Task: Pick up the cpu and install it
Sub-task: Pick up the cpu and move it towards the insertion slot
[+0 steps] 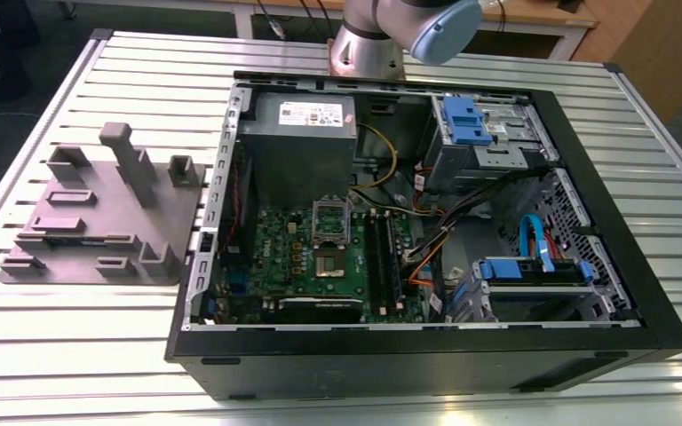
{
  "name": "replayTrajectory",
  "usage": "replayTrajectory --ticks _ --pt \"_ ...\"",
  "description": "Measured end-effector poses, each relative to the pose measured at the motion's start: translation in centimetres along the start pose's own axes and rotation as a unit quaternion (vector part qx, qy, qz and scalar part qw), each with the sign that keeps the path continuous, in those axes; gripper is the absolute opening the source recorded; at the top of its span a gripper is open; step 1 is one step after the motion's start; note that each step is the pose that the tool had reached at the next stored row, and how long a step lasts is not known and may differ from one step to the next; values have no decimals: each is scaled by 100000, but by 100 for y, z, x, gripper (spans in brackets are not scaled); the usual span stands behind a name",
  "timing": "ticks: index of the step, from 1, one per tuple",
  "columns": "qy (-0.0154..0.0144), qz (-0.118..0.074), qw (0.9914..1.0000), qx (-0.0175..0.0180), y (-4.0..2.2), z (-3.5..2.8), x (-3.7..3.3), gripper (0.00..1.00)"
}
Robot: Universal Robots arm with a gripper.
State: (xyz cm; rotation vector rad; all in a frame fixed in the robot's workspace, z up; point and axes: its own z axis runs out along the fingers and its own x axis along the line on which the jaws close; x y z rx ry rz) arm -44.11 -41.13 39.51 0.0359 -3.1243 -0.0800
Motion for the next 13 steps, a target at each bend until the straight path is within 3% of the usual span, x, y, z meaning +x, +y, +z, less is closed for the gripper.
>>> replayTrajectory --ticks 13 --pt "-10 6 100000 -8 0 1 -43 47"
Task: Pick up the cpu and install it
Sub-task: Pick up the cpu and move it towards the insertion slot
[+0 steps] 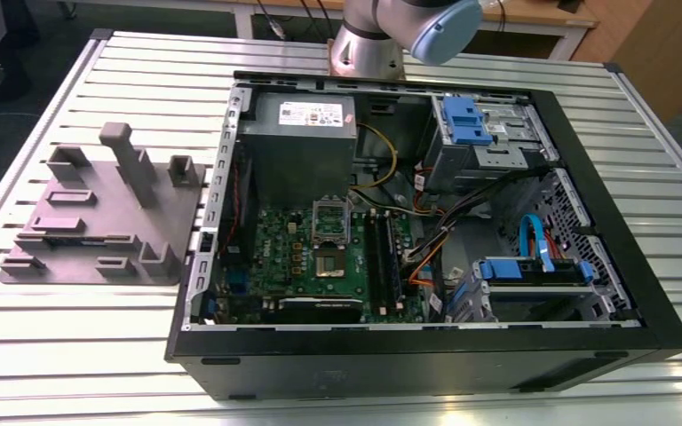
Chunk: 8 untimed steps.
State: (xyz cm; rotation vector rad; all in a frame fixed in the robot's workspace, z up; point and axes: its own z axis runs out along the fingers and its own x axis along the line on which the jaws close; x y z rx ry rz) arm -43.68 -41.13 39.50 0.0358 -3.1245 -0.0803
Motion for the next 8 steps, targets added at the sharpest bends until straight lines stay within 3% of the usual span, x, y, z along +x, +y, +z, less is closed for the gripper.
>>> replayTrajectory --ticks 8 --pt "4 1 100000 3 -1 -1 -27 47"
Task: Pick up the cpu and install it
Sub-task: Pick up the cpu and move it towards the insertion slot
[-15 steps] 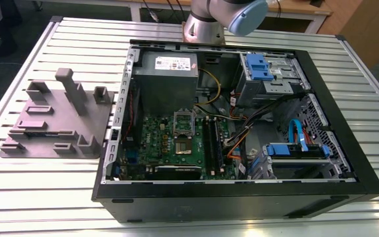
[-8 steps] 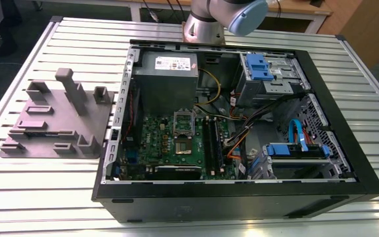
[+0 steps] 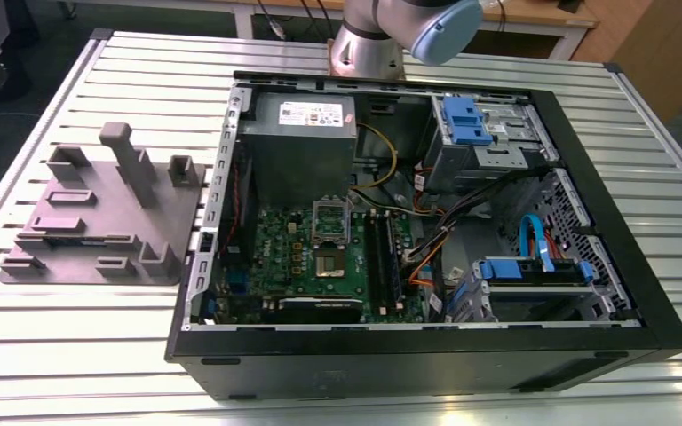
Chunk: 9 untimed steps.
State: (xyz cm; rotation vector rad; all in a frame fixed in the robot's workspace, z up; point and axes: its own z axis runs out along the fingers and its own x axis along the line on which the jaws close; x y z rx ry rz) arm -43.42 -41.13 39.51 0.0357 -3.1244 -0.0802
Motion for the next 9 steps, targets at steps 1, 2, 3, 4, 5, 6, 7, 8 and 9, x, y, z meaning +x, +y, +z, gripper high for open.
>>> replayTrajectory --ticks 1,2,3,4,5,6,7,8,9 --pt "1 0 100000 0 0 0 -4 47" --pt "-2 1 100000 1 0 0 -7 47" --pt "-3 2 100000 -1 0 0 -10 47" --pt "-6 0 100000 -4 0 1 -14 47" --pt "-2 1 100000 1 0 0 -17 47" --pt "-6 2 100000 5 0 0 -20 47" --pt "-4 -1 100000 3 -1 0 -23 47" --pt "2 2 100000 0 0 0 -25 47" --pt "0 2 100000 -1 -3 -2 -140 47"
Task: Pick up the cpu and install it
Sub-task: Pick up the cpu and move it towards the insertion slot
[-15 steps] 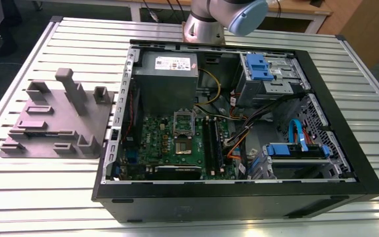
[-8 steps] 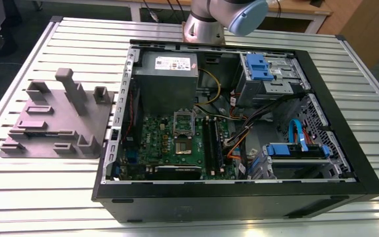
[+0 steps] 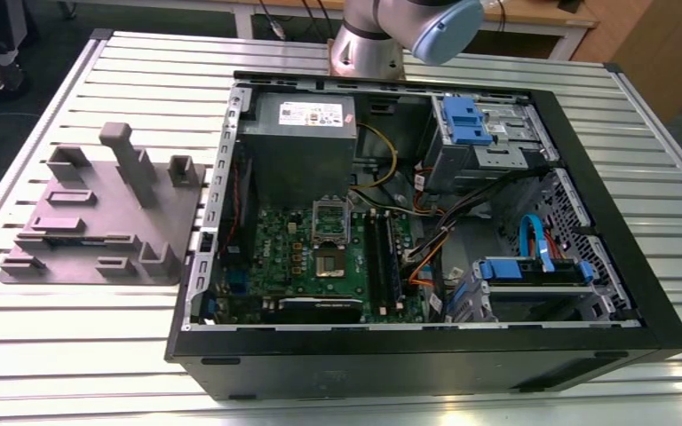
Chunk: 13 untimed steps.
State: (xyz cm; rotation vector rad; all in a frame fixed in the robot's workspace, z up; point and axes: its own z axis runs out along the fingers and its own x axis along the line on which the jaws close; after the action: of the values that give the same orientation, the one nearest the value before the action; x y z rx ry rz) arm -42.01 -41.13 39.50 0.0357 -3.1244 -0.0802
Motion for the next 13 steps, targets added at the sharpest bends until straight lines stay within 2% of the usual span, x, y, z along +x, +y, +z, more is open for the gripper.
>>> replayTrajectory --ticks 13 --pt "-2 -1 100000 0 -1 0 -34 47"
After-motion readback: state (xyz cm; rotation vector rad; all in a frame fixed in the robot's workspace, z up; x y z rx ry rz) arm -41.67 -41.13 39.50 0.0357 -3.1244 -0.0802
